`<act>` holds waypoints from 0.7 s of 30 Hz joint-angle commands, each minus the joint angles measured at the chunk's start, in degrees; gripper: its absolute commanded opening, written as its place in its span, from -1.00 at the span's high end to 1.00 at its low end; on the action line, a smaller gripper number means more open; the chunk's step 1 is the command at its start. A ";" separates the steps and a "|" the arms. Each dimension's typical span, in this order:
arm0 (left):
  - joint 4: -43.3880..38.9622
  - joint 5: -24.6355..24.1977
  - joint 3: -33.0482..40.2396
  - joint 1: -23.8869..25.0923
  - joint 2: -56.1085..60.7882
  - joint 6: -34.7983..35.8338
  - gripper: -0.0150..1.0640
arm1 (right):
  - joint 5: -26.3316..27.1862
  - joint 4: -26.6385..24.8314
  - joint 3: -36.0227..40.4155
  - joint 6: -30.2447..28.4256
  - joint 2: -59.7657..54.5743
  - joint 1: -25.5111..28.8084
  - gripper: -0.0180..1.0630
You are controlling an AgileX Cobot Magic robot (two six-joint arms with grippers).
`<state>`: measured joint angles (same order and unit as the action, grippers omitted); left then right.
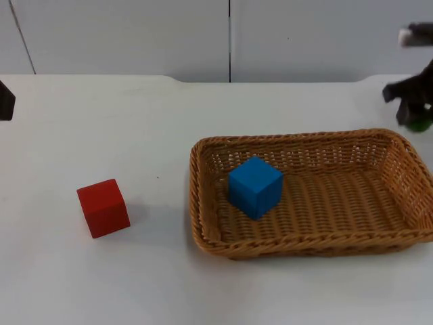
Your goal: Place all geometric objects except the red cube into the basket.
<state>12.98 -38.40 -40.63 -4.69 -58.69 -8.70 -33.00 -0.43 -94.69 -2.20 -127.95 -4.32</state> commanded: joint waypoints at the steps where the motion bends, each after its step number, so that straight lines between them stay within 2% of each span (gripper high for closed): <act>1: -0.24 0.21 0.24 0.12 0.34 -0.01 -0.97 | -2.48 0.43 -0.40 0.01 4.19 -0.21 0.97; 4: -0.36 0.21 0.24 0.12 0.34 -0.01 -0.97 | -8.37 0.43 -0.40 -0.16 10.30 -0.21 0.97; 5: -0.36 0.21 0.24 0.12 0.34 -0.01 -0.97 | -8.37 0.43 -0.40 -0.16 10.30 -0.21 0.97; 9: -0.36 0.21 0.24 0.12 0.34 -0.01 -0.97 | -13.80 0.43 -0.40 -0.84 17.18 -0.34 0.97; 21: -0.56 0.21 0.24 0.12 0.34 -0.01 -0.97 | -15.99 -1.44 5.16 -1.11 26.18 -1.00 0.97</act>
<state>12.74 -38.40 -40.63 -4.69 -58.69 -8.70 -48.09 -1.54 -90.30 -2.74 -102.85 -4.75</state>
